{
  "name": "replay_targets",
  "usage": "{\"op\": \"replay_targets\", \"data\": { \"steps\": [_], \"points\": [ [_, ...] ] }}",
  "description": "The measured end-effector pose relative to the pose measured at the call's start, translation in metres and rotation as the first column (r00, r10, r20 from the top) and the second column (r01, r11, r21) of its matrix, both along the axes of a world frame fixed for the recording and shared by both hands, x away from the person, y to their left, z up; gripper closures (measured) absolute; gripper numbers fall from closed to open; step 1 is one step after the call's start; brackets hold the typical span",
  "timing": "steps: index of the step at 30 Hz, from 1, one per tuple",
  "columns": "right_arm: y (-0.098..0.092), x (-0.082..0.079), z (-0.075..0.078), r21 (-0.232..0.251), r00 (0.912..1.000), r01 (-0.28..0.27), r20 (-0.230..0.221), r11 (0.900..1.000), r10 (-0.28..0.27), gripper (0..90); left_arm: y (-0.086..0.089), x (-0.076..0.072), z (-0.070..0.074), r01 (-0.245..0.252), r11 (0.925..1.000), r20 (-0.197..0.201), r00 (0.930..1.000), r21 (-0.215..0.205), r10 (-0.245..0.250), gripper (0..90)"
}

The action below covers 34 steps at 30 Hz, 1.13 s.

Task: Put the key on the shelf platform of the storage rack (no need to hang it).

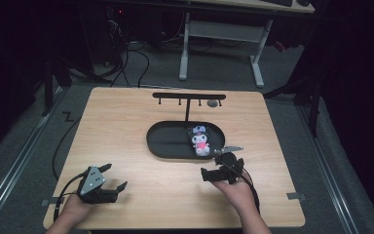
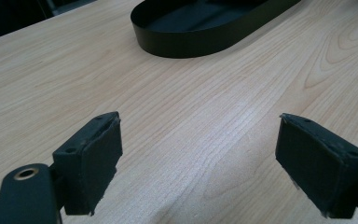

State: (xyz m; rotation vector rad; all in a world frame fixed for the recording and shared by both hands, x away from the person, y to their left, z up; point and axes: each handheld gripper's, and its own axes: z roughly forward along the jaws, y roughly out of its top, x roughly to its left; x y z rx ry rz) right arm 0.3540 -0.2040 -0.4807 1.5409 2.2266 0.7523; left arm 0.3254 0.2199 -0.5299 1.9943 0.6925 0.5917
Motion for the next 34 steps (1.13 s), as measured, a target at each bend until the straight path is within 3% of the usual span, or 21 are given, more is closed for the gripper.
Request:
{"op": "replay_targets", "data": {
  "steps": [7, 8, 11, 14, 16, 19, 20, 22, 24, 34],
  "points": [
    [-0.010, -0.026, -0.014, 0.041, 0.9988, -0.004, 0.050, 0.999, 0.002, 1.1, 0.000, 0.000, 0.000, -0.001, 1.0000, -0.001, 1.0000, 0.001, 0.001, 15.5],
    [-0.014, -0.038, -0.020, 0.051, 0.9970, 0.004, 0.077, 0.999, -0.008, 1.1, 0.000, 0.000, 0.000, -0.001, 1.0000, -0.001, 1.0000, 0.001, 0.001, 15.5],
    [-0.017, -0.050, -0.025, 0.053, 0.9942, 0.005, 0.107, 0.999, -0.010, 1.1, 0.000, 0.000, 0.000, 0.000, 1.0000, -0.002, 1.0000, 0.001, 0.000, 15.5],
    [-0.024, -0.073, -0.031, 0.099, 0.9833, 0.018, 0.179, 0.995, -0.036, 1.1, 0.000, 0.000, 0.000, 0.002, 1.0000, -0.004, 1.0000, -0.001, -0.002, 15.5],
    [-0.030, -0.091, -0.039, 0.118, 0.9641, 0.024, 0.260, 0.993, -0.055, 1.6, 0.000, 0.001, 0.000, 0.002, 1.0000, -0.002, 1.0000, -0.002, -0.002, 15.5],
    [-0.038, -0.099, -0.037, 0.104, 0.9719, 0.025, 0.230, 0.994, -0.049, 1.7, 0.000, 0.001, 0.000, 0.004, 1.0000, -0.009, 1.0000, 0.000, -0.004, 15.5],
    [-0.042, -0.104, -0.037, 0.098, 0.9621, 0.045, 0.264, 0.994, -0.070, 2.2, 0.000, 0.001, 0.000, 0.004, 1.0000, -0.009, 1.0000, 0.000, -0.004, 15.5],
    [-0.043, -0.103, -0.036, 0.099, 0.9626, 0.043, 0.262, 0.994, -0.068, 2.2, 0.000, 0.001, 0.000, 0.002, 1.0000, -0.007, 1.0000, 0.001, -0.002, 15.5],
    [-0.044, -0.102, -0.035, 0.106, 0.9575, 0.040, 0.280, 0.994, -0.069, 4.1, -0.001, 0.001, 0.000, 0.005, 1.0000, -0.005, 1.0000, 0.005, -0.005, 15.5],
    [-0.041, -0.100, -0.038, 0.106, 0.9600, 0.030, 0.274, 0.994, -0.058, 5.6, 0.000, 0.001, 0.000, 0.012, 0.9999, -0.007, 0.9999, 0.005, -0.012, 15.5]
  ]
}}
